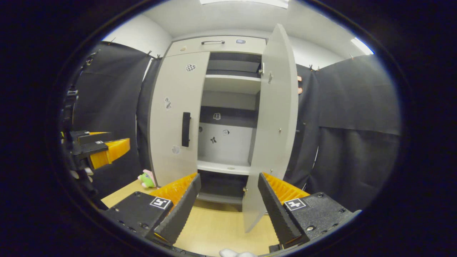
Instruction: Open the right door of the double-door shoe cabinet with the right hand, and open the left door with the left hand.
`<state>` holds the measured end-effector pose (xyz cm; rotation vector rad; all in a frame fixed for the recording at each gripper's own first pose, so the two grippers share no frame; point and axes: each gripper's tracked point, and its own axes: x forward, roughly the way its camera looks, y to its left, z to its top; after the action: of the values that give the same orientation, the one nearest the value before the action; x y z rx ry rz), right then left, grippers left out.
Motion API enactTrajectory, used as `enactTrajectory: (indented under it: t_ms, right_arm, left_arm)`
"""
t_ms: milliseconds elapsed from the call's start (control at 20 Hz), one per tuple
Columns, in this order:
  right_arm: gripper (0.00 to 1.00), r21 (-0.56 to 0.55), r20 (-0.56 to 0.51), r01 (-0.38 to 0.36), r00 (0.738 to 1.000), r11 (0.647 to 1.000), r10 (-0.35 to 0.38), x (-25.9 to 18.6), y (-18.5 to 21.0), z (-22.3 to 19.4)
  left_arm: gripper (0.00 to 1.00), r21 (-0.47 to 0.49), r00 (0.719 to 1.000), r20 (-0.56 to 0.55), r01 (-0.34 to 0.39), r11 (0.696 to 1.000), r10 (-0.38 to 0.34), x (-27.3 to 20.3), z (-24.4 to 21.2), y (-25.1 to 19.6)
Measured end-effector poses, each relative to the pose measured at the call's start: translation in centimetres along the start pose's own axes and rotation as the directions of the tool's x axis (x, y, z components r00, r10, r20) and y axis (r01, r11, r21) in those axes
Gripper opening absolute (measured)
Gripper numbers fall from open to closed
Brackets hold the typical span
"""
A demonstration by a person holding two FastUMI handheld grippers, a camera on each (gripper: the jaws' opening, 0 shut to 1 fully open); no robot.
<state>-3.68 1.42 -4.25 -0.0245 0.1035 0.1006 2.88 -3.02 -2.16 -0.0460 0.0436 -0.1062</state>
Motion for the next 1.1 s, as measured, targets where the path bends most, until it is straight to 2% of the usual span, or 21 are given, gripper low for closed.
enactTrajectory:
  t_ms: [400,450,500,600,1100]
  right_arm:
    - [1.00,0.018,-0.034,0.080,0.996,0.997,-0.079,-0.5,-1.3,-0.1]
    - [1.00,0.022,-0.034,0.094,0.995,0.995,-0.094,-0.7,-1.5,0.0]
    - [1.00,0.025,-0.038,0.106,0.994,0.994,-0.105,-0.9,-1.8,0.0]
    - [1.00,0.030,-0.047,0.129,0.991,0.991,-0.128,-1.0,-2.5,0.1]
    - [1.00,0.028,-0.068,0.240,0.969,0.970,-0.238,-1.4,-6.1,0.5]
  left_arm:
    - [0.96,-0.003,0.998,0.015,0.053,0.999,-0.053,7.9,1.2,-2.3]
    - [1.00,-0.003,0.998,0.027,0.059,0.998,-0.059,9.1,1.6,-2.7]
    - [0.96,-0.005,0.998,0.029,0.061,0.998,-0.061,10.3,1.9,-3.1]
    - [0.96,-0.009,0.997,0.037,0.074,0.997,-0.074,13.0,2.1,-4.2]
    - [0.96,0.037,0.997,0.034,0.071,0.997,-0.072,23.0,2.0,-6.9]
